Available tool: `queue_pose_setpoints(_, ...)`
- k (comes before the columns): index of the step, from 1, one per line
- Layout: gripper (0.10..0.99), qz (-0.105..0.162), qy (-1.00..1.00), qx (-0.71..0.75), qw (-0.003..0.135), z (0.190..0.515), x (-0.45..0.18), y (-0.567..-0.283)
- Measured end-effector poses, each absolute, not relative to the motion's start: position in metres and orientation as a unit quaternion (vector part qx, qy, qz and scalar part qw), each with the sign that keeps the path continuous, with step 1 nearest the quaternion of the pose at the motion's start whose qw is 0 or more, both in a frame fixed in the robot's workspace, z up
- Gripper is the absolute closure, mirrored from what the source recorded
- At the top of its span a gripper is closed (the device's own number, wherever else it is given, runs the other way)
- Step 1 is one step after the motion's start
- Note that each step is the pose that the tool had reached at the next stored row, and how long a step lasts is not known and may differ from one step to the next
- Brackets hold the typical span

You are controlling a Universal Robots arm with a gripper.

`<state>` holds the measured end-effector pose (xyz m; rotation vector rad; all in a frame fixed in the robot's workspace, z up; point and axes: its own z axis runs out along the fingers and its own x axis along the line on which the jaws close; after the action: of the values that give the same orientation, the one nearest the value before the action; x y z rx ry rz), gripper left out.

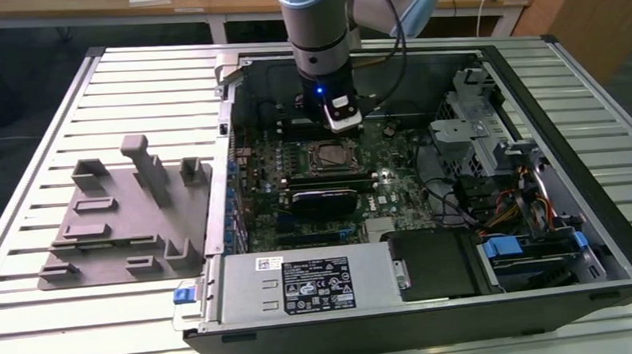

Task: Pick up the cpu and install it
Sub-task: 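Install the first cpu locking lever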

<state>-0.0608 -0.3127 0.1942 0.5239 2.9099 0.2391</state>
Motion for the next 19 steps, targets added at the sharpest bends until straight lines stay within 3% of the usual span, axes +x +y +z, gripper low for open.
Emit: queue_pose_setpoints(19,0.980,0.076,0.977,0.180,0.089,0.1933,-0.0604,-0.3122)
